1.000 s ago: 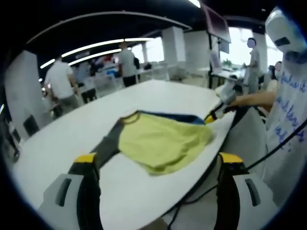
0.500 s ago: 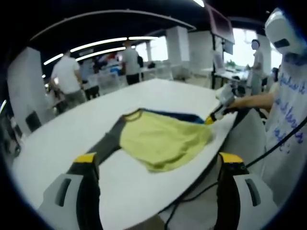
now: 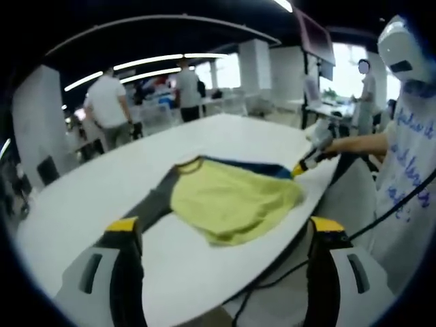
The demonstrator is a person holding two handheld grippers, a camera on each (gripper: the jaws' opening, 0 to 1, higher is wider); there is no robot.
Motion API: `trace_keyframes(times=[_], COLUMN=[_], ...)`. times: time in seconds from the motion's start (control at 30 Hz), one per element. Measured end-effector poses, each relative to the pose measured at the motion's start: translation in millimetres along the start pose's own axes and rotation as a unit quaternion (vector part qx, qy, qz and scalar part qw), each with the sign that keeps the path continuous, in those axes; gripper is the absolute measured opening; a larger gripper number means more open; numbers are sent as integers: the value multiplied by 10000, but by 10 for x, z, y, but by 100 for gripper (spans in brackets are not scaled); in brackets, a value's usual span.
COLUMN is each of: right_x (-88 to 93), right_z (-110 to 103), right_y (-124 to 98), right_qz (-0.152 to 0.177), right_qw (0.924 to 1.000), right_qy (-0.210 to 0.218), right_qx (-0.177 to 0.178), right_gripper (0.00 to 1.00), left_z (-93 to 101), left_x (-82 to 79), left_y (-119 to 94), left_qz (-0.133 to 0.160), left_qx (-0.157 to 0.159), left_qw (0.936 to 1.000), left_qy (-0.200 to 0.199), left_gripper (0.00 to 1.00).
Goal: Fold the garment on the visible template until the final outline fits inside the template.
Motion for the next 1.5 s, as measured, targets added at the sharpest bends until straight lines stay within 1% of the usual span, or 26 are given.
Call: trace_keyframes(times=[0.07, 0.37, 0.7, 0.8, 0.97, 1.07, 1.17, 1.27, 1.37, 1.4, 1.5], right_x=[5, -21, -119, -149, -194, -207, -228, -262, -311, -332, -362], right_z=[52, 304, 611, 713, 818, 861, 919, 1045, 1134, 1203, 1304], right_y=[-28, -155, -315, -351, -377, -379, -385, -383, -404, -390, -391], right_qz=[-78, -249, -321, -374, -392, -420, -460, -507, -470, -470, -497], right_qw=[9999, 9983, 9952, 9935, 9925, 9918, 9901, 9879, 9873, 9863, 9847], right_qy=[-127, -344, -538, -652, -700, -741, -844, -970, -967, -999, -1046], right_qx=[85, 401, 746, 854, 920, 955, 1018, 1102, 1171, 1224, 1305], right_gripper=[2, 2, 2, 2, 2, 2, 2, 2, 2, 2, 2], left_z=[2, -1, -5, -8, -7, 10, 12, 0, -5, -10, -21], left_x=[-2, 6, -3, -5, -20, -31, -28, -17, -11, -13, -8], left_y=[-4, -3, -1, 2, 4, 8, 10, 8, 4, 3, 0], left_qz=[5, -14, -32, -62, -50, -30, -61, -94, -99, -87, -87], left_qx=[6, 26, 32, 28, 28, 67, 66, 41, 34, 11, -27], left_qw=[10000, 10000, 10000, 10000, 10000, 10000, 9999, 9999, 9999, 10000, 10000], left_qy=[4, -22, -6, 1, 18, 34, 61, 54, 26, 31, 30], left_gripper=[96, 95, 94, 94, 92, 95, 95, 94, 94, 94, 94])
Point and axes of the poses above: the point that each gripper's makers call its tool centre point, and the gripper's own axes: y roughly forward along the fingers, z roughly to its right, x roughly out of its underside, the point moved 6 cm from there along -y, roughly backward along the fingers, and after that the axes turned 7 degrees about -y, right-handed, at the moved point
